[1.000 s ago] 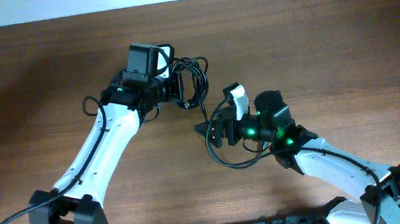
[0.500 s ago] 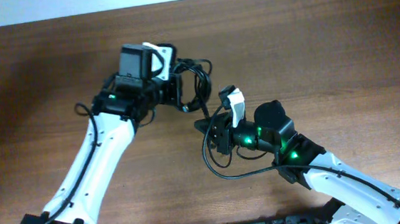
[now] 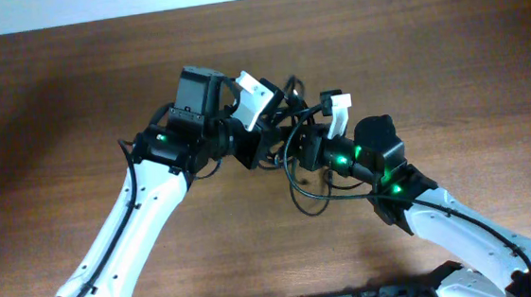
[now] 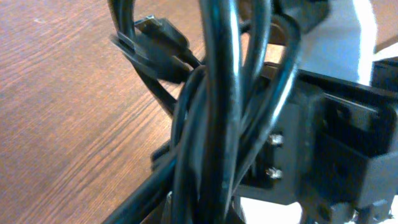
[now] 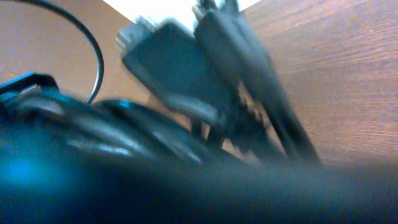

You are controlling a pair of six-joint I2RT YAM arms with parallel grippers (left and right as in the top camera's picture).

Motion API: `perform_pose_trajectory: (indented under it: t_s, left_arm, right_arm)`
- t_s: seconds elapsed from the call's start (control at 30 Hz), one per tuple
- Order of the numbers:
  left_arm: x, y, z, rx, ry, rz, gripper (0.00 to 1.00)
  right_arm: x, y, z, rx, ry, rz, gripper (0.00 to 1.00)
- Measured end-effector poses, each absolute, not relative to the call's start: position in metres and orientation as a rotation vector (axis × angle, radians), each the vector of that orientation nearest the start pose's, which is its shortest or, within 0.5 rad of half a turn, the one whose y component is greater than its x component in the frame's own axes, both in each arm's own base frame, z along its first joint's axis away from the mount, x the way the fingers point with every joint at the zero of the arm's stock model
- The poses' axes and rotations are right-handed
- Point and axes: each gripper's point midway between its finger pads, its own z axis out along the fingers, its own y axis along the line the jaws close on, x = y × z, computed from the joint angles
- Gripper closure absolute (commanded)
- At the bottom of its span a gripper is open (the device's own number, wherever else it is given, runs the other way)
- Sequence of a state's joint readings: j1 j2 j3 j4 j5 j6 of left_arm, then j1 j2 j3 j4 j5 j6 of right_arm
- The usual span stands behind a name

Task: Untangle cables
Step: 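Grasp a cable strand with the right gripper beside the left gripper, then pull the right gripper away from the left to separate cables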

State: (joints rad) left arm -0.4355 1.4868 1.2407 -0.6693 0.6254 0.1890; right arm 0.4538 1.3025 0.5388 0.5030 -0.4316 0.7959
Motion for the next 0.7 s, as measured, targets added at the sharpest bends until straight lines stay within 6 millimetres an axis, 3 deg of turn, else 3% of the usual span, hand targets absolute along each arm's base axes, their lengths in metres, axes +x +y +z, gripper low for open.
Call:
perform_pose_trajectory:
  t_s: [0.1,0.17,0.23,0.3,0.43,0.57,0.7]
  left_arm:
    - [0.304,-0.243,0.201,1.014,2.247,-0.833,1.00]
    - [0.325,-0.215,0.200,0.925,2.267,-0.778,1.00]
    - [0.341,-0.187,0.201,0.839,2.279,-0.746,1.00]
    - [0.345,-0.164,0.202,0.837,2.259,-0.764,1.00]
    - [0.316,-0.174,0.205,1.005,2.179,-0.912,1.00]
    - [0.304,-0.188,0.222,1.060,2.053,-1.064,1.00]
    - [0.290,-0.198,0.227,1.080,2.031,-1.159,1.00]
  right_arm:
    - [0.322,0.231,0.175,0.049,2.040,1.233,0.14]
    - [0.322,0.226,0.178,0.046,2.042,1.273,0.01]
    - [0.312,0.229,0.185,-0.038,2.038,1.335,0.01]
    - [0.298,0.226,0.204,-0.292,1.943,1.350,0.01]
    - [0.315,0.192,0.213,-0.460,1.799,1.162,0.00]
    - [0.317,0.201,0.214,-0.558,1.738,1.036,0.13]
    - [0.315,0.217,0.236,-0.620,1.610,0.982,0.19]
